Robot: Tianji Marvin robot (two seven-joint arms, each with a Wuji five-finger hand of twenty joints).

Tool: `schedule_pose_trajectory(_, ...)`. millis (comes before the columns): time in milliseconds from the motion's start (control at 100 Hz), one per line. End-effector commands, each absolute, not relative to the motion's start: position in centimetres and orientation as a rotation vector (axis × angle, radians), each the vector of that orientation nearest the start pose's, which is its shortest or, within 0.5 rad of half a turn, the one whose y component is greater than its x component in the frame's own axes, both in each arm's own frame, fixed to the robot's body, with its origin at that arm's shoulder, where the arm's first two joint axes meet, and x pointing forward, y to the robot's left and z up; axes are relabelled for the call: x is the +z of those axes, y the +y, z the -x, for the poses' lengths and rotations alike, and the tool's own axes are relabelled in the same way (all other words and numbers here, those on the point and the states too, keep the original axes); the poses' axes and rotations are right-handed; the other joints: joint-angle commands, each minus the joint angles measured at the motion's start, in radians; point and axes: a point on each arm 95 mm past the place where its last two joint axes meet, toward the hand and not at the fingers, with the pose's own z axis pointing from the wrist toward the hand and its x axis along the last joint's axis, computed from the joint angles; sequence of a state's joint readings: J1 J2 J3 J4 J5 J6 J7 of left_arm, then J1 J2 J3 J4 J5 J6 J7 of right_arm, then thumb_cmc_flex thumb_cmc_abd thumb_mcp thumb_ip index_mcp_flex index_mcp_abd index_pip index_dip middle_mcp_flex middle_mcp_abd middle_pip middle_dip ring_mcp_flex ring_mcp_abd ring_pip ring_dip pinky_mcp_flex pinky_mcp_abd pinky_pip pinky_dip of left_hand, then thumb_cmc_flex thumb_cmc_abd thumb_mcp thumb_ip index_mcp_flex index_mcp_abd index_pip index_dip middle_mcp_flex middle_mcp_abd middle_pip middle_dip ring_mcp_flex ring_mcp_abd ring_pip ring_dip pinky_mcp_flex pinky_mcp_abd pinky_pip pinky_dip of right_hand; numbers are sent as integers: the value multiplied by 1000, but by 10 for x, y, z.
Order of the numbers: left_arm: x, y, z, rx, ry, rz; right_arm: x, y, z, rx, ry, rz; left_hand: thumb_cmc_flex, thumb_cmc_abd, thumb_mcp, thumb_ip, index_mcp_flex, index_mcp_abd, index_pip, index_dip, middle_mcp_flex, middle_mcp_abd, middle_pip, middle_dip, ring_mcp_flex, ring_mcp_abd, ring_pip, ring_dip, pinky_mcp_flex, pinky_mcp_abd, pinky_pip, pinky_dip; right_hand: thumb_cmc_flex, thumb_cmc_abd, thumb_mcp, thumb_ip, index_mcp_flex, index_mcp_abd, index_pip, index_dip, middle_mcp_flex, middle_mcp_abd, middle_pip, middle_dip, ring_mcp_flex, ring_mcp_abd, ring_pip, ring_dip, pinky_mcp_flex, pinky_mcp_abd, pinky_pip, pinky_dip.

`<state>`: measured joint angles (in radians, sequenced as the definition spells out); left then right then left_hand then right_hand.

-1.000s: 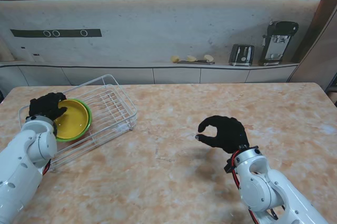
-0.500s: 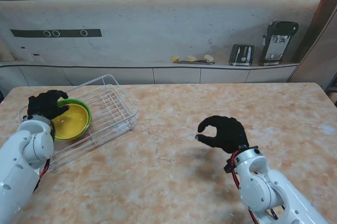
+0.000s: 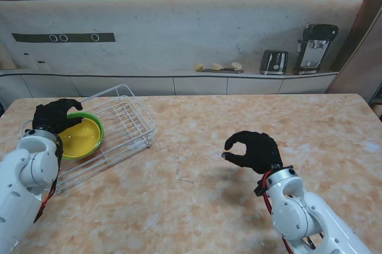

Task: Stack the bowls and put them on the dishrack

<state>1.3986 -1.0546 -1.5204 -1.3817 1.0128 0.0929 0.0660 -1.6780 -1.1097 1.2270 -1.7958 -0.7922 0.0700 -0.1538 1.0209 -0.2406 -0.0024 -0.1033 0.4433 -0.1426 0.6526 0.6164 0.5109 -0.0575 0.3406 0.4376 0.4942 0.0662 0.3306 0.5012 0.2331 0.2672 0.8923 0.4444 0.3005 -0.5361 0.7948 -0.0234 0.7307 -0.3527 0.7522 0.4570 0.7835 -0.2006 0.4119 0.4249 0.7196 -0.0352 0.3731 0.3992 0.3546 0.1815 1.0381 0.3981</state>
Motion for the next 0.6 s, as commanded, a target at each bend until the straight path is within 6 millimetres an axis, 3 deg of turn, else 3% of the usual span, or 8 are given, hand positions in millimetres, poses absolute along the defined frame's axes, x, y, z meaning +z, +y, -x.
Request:
schedule_pose_trajectory(0, -260, 171, -464, -1180, 1067, 1258, -287, 24, -367, 1733, 1214, -1341, 57, 3, -13, 30, 17, -22, 20, 25, 43, -11, 19, 27, 35, -21, 12, 21, 29, 10, 34, 19, 0, -3, 2, -24, 13, -22, 5, -7, -5, -8, -11, 6, -22, 1, -10, -15, -17, 7, -6, 11)
schedule_pose_trajectory(240, -257, 149, -458, -1288, 1072, 1218, -287, 23, -366, 1735, 1211, -1336, 86, -14, -14, 31, 49, -29, 79, 41, 111, -3, 54, 82, 113, -19, 62, 101, 108, 9, 117, 46, 3, -3, 2, -23, 12, -20, 7, -7, -4, -9, -10, 7, -20, 1, -8, -14, -16, 5, -5, 11)
schedule_pose_trajectory(590, -254, 100, -446, -1472, 1074, 1182, -286, 23, -366, 1741, 1209, -1334, 82, -11, -18, 30, 82, -28, 130, 86, 185, 17, 95, 153, 176, 1, 130, 194, 166, 26, 197, 71, 6, -5, 2, -24, 11, -26, 10, -9, -2, -9, -9, 7, -16, 0, -5, -12, -10, 4, -1, 13)
